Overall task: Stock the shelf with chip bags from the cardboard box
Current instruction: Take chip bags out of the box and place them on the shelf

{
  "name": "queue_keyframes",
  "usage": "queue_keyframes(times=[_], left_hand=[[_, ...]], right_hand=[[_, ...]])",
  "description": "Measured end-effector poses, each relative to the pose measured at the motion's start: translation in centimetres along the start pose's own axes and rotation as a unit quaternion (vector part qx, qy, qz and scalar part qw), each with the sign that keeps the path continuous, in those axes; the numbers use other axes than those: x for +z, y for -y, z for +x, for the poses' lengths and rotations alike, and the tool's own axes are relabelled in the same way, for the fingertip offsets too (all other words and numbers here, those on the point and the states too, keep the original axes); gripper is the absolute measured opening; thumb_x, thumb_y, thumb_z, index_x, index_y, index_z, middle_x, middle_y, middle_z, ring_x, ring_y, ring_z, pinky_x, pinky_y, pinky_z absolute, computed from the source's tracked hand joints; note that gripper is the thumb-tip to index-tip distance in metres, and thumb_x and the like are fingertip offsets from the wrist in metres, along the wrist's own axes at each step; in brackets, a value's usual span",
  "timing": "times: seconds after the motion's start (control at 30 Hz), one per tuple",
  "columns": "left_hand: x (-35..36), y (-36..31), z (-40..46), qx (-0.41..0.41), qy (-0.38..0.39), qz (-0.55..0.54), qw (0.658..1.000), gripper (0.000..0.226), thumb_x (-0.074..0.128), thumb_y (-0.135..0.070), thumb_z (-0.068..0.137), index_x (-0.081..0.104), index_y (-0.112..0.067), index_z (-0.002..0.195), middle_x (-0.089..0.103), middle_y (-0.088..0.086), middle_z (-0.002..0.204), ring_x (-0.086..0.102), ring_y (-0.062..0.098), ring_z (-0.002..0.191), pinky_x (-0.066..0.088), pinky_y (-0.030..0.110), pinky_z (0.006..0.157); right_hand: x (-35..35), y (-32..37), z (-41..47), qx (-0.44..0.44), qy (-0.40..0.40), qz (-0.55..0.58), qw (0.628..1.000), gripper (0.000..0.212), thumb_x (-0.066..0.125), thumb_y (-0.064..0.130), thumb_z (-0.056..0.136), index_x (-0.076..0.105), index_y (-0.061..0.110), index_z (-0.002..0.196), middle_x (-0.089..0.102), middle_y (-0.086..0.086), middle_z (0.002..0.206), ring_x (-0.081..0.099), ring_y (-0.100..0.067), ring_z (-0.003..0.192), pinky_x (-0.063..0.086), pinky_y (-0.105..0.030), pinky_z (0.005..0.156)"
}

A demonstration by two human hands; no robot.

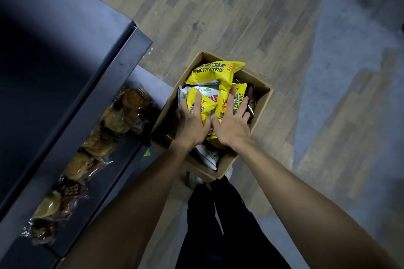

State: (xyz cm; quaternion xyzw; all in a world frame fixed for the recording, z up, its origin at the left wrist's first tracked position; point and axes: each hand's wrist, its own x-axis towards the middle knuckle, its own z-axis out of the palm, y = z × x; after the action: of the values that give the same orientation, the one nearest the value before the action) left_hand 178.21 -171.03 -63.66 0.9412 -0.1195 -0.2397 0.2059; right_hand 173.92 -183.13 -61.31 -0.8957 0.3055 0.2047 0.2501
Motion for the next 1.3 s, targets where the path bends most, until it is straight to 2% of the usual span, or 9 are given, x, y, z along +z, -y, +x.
queue_keyframes(times=[0.17,0.23,0.33,0.47,0.63,0.9,1.07,1.17,1.3], left_hand=[[-1.8,-0.2,-0.9,-0.007,0.058,0.003,0.998,0.098,0.066,-0.046,0.082,-0.005,-0.042,0.151,0.020,0.024,0.142,0.048,0.044,0.112,0.046,0.044,0.094],[-2.0,-0.3,-2.3,0.019,0.028,0.009,0.999,0.096,0.070,-0.039,0.082,0.004,-0.038,0.152,0.030,0.021,0.142,0.047,0.040,0.120,0.046,0.040,0.092],[-3.0,-0.5,-4.0,0.003,-0.011,0.021,1.000,0.087,0.071,-0.043,0.080,0.021,-0.029,0.150,0.052,0.014,0.122,0.057,0.034,0.106,0.047,0.038,0.078],[-5.2,-1.6,-5.8,-0.021,-0.048,0.041,0.998,0.082,0.072,-0.049,0.076,0.037,-0.026,0.147,0.058,0.013,0.116,0.059,0.035,0.102,0.048,0.039,0.078],[-7.2,-1.9,-9.0,-0.032,-0.132,-0.015,0.991,0.082,0.079,-0.050,0.067,0.050,-0.023,0.139,0.065,0.012,0.104,0.063,0.032,0.095,0.054,0.039,0.075],[-10.4,-2.5,-15.7,-0.079,-0.183,-0.061,0.978,0.081,0.070,-0.051,0.080,0.034,-0.024,0.148,0.054,0.014,0.134,0.050,0.035,0.121,0.047,0.043,0.091],[-12.3,-1.9,-22.8,-0.121,-0.259,0.016,0.958,0.076,0.061,-0.055,0.084,0.033,-0.027,0.148,0.063,0.011,0.121,0.058,0.034,0.110,0.047,0.037,0.079],[-13.3,-0.4,-28.4,-0.147,-0.325,0.044,0.933,0.072,0.059,-0.059,0.081,0.042,-0.028,0.143,0.068,0.006,0.110,0.064,0.031,0.098,0.048,0.034,0.067],[-15.1,1.4,-36.7,-0.225,-0.390,0.052,0.891,0.068,0.059,-0.061,0.078,0.047,-0.031,0.137,0.067,0.002,0.110,0.066,0.031,0.093,0.050,0.037,0.066]], right_hand=[[-1.0,0.1,-0.4,-0.009,-0.028,0.011,1.000,0.083,0.048,0.043,0.098,-0.009,0.026,0.155,0.011,-0.021,0.156,0.034,-0.047,0.128,0.041,-0.051,0.096],[-1.3,0.0,-1.4,-0.011,-0.044,0.019,0.999,0.079,0.049,0.036,0.099,-0.004,0.023,0.156,0.021,-0.019,0.151,0.039,-0.046,0.123,0.041,-0.051,0.094],[-2.0,-0.2,-2.9,-0.017,-0.047,0.024,0.998,0.077,0.050,0.034,0.099,0.001,0.019,0.156,0.024,-0.018,0.148,0.040,-0.044,0.123,0.041,-0.050,0.094],[-3.4,0.4,-4.7,-0.039,-0.044,0.037,0.998,0.077,0.052,0.032,0.097,0.005,0.018,0.156,0.027,-0.018,0.145,0.042,-0.045,0.121,0.040,-0.049,0.096],[-5.7,0.5,-7.5,-0.102,-0.042,0.005,0.994,0.078,0.054,0.035,0.096,0.006,0.020,0.156,0.028,-0.019,0.146,0.042,-0.043,0.122,0.039,-0.048,0.098],[-8.8,1.9,-12.6,-0.187,-0.082,-0.054,0.977,0.077,0.056,0.037,0.094,0.013,0.019,0.155,0.035,-0.017,0.139,0.046,-0.041,0.120,0.045,-0.046,0.091],[-8.8,4.2,-17.5,-0.263,-0.086,-0.094,0.956,0.073,0.053,0.043,0.094,0.016,0.019,0.153,0.035,-0.017,0.143,0.047,-0.042,0.120,0.046,-0.048,0.087],[-8.2,5.9,-21.3,-0.348,-0.087,-0.133,0.924,0.072,0.053,0.039,0.093,0.018,0.017,0.152,0.036,-0.020,0.142,0.048,-0.044,0.119,0.046,-0.049,0.084],[-7.4,8.4,-27.9,-0.435,-0.097,-0.147,0.883,0.073,0.056,0.038,0.090,0.019,0.018,0.150,0.039,-0.018,0.135,0.052,-0.043,0.112,0.048,-0.048,0.076]])
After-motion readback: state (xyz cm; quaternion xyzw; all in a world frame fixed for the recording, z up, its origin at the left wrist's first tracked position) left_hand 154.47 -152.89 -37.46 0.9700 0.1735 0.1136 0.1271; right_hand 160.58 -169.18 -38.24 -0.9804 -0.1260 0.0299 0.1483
